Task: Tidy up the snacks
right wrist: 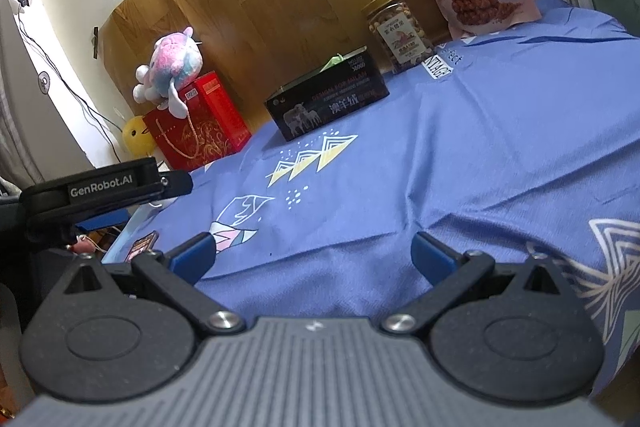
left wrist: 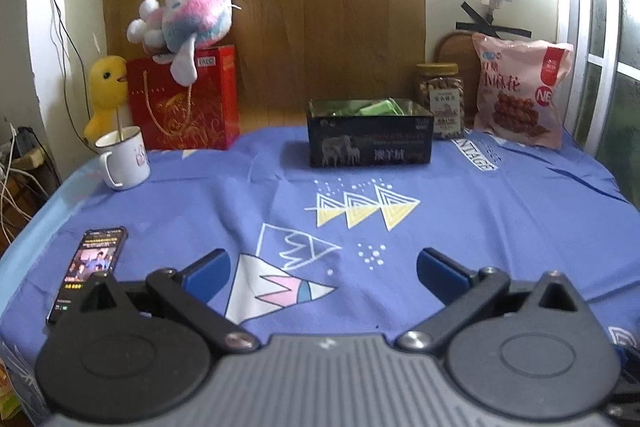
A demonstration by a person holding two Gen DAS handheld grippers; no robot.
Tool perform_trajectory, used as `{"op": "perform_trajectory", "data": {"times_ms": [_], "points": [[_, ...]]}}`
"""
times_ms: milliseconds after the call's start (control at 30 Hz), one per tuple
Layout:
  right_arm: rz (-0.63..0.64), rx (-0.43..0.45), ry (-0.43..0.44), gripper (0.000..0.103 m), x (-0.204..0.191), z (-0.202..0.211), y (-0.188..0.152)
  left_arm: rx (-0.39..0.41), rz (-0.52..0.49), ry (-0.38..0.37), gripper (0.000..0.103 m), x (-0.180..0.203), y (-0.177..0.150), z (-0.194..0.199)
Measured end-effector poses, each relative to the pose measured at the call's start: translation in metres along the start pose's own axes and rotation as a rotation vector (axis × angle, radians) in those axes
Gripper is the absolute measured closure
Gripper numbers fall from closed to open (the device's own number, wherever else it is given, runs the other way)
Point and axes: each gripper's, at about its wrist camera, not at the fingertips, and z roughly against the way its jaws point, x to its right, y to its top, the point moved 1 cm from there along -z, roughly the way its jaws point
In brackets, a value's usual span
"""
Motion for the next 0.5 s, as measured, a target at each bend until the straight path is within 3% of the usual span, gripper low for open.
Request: {"op": "perform_trajectory", "data": {"times_ms": [500], "points": [[0.023, -0.009, 0.01, 0.0, -0.005, -0.004, 0.002, -0.078, 0.04, -0.028, 0.0, -0.01, -0.003, -0.01]]}}
